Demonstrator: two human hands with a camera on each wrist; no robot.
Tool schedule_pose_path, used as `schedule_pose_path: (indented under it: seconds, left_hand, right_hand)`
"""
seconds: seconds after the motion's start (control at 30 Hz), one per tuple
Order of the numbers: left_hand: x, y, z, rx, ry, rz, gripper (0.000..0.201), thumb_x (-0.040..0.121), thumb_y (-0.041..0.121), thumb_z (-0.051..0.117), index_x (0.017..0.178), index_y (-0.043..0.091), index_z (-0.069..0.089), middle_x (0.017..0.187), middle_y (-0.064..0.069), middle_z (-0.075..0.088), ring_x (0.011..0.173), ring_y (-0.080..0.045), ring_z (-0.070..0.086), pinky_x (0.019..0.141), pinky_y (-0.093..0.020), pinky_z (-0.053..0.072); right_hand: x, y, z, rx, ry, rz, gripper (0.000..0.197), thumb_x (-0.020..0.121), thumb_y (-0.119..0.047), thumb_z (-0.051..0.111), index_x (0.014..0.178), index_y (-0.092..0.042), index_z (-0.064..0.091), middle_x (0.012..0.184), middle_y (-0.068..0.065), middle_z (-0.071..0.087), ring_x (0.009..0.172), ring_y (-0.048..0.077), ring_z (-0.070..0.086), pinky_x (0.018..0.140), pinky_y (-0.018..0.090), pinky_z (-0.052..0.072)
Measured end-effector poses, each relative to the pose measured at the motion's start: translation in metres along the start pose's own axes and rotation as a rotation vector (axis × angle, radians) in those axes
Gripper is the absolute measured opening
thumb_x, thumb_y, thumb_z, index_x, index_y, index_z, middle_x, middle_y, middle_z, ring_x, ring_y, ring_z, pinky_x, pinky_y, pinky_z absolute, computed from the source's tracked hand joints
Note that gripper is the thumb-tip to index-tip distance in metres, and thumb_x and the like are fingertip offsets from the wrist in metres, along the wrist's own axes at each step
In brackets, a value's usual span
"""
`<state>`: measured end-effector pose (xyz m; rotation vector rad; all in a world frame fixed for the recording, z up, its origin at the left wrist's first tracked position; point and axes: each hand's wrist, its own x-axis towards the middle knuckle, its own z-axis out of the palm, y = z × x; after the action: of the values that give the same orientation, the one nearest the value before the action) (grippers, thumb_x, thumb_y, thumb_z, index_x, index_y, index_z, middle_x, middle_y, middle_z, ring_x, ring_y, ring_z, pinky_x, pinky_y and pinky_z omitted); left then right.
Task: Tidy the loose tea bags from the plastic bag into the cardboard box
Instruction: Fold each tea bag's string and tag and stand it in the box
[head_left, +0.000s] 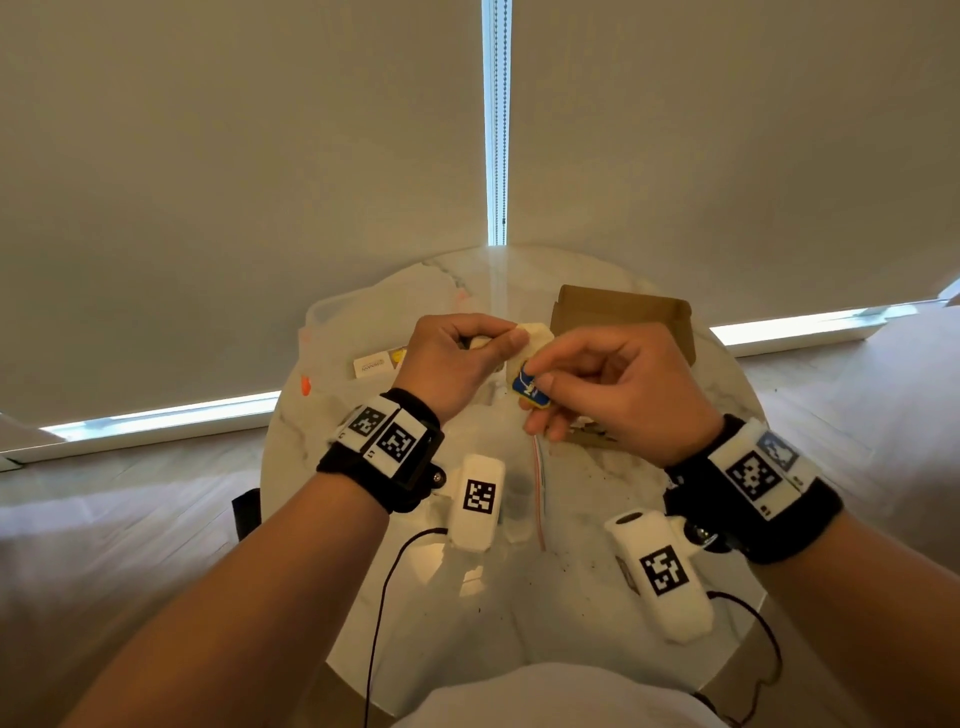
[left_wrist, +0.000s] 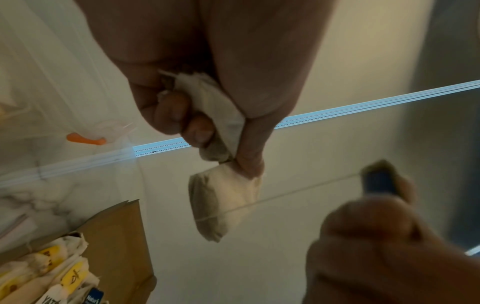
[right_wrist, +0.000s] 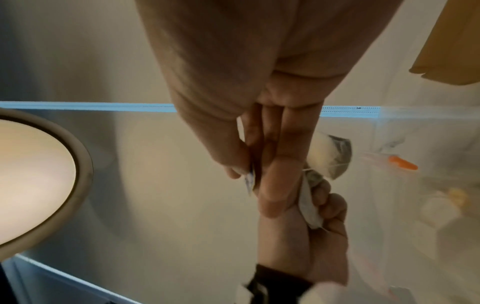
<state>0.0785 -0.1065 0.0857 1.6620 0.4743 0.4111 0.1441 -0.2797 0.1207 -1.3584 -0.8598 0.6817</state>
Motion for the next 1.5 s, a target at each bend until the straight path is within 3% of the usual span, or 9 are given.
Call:
schedule_pose_path:
  seconds: [0.13, 0.33, 0.43, 0.53, 0.63, 0.87, 1.2, 1.33, 1.5]
  left_hand:
    - [-0.008, 0.003, -0.005, 0.051, -0.062, 0.051, 0.011, 0.086, 0.005, 0.072, 0.091, 0.014, 0.077, 0.074, 0.007, 0.072, 0.062, 0.001, 0.062, 0.06, -0.013, 0.046]
    - [-0.015, 0.003, -0.004, 0.064, -0.068, 0.12, 0.013, 0.083, 0.01, 0.076, 0.085, 0.023, 0.077, 0.076, -0.003, 0.074, 0.071, -0.02, 0.066, 0.068, -0.031, 0.055]
    - [-0.017, 0.003, -0.002, 0.042, -0.079, 0.128, 0.013, 0.083, 0.007, 0.076, 0.084, 0.02, 0.076, 0.074, 0.01, 0.073, 0.071, -0.006, 0.066, 0.07, -0.018, 0.053]
    - [-0.019, 0.004, 0.001, 0.037, -0.092, 0.134, 0.019, 0.083, 0.006, 0.076, 0.083, 0.025, 0.075, 0.074, 0.016, 0.073, 0.073, -0.001, 0.067, 0.071, -0.015, 0.052]
    - [-0.019, 0.003, 0.005, 0.02, -0.087, 0.135, 0.018, 0.083, 0.006, 0.075, 0.084, 0.024, 0.075, 0.074, 0.016, 0.073, 0.073, 0.0, 0.067, 0.07, -0.015, 0.051]
    - [-0.018, 0.001, 0.004, 0.011, -0.009, 0.138, 0.009, 0.084, 0.008, 0.075, 0.09, 0.015, 0.078, 0.083, 0.004, 0.075, 0.078, -0.007, 0.068, 0.072, -0.019, 0.053]
    - [-0.019, 0.0, 0.004, 0.046, -0.06, 0.156, 0.019, 0.086, 0.013, 0.075, 0.104, 0.015, 0.074, 0.089, -0.005, 0.072, 0.083, -0.014, 0.067, 0.077, -0.024, 0.056]
    - [-0.017, 0.001, 0.003, 0.075, -0.056, 0.186, 0.009, 0.087, 0.011, 0.074, 0.094, 0.01, 0.078, 0.087, -0.002, 0.076, 0.084, -0.018, 0.07, 0.078, -0.03, 0.057]
    - [-0.018, -0.001, 0.005, 0.166, 0.021, 0.274, 0.007, 0.085, 0.015, 0.076, 0.091, 0.014, 0.079, 0.084, 0.001, 0.073, 0.08, -0.014, 0.068, 0.074, -0.028, 0.055]
  right_hand:
    - [0.01, -0.007, -0.004, 0.004, -0.074, -0.002, 0.024, 0.086, 0.001, 0.063, 0.11, 0.006, 0.066, 0.089, 0.023, 0.073, 0.077, 0.036, 0.073, 0.068, 0.033, 0.06]
    - [0.024, -0.004, -0.011, -0.25, 0.13, -0.114, 0.01, 0.089, -0.011, 0.069, 0.095, -0.009, 0.076, 0.07, 0.005, 0.07, 0.057, 0.026, 0.064, 0.051, 0.031, 0.052]
    - [0.031, 0.002, -0.011, -0.341, 0.292, -0.147, 0.01, 0.085, -0.019, 0.075, 0.093, -0.017, 0.079, 0.078, 0.005, 0.07, 0.071, 0.028, 0.065, 0.063, 0.043, 0.055]
    - [0.035, 0.009, -0.01, -0.252, 0.42, -0.073, 0.008, 0.085, -0.015, 0.074, 0.092, -0.016, 0.078, 0.083, 0.002, 0.076, 0.079, 0.02, 0.072, 0.076, 0.04, 0.06]
    - [0.036, 0.017, -0.007, -0.193, 0.498, -0.007, 0.008, 0.085, -0.012, 0.074, 0.091, -0.017, 0.075, 0.078, 0.011, 0.073, 0.072, 0.027, 0.07, 0.067, 0.038, 0.058]
    - [0.015, 0.025, -0.01, -0.275, 0.424, 0.027, 0.014, 0.085, -0.03, 0.072, 0.091, -0.019, 0.078, 0.078, -0.006, 0.075, 0.068, 0.006, 0.068, 0.064, 0.022, 0.055]
    - [0.009, 0.032, -0.011, -0.496, 0.344, -0.058, 0.01, 0.087, -0.021, 0.071, 0.093, -0.018, 0.079, 0.079, -0.007, 0.074, 0.071, 0.015, 0.067, 0.065, 0.037, 0.057]
    - [0.007, 0.029, -0.008, -0.564, 0.346, -0.06, 0.013, 0.086, -0.027, 0.072, 0.098, -0.021, 0.075, 0.083, -0.01, 0.07, 0.074, 0.009, 0.064, 0.063, 0.025, 0.054]
    - [0.004, 0.021, 0.001, -0.544, 0.51, 0.055, 0.035, 0.087, -0.044, 0.064, 0.063, -0.019, 0.067, 0.054, -0.002, 0.062, 0.048, 0.009, 0.056, 0.051, 0.023, 0.047]
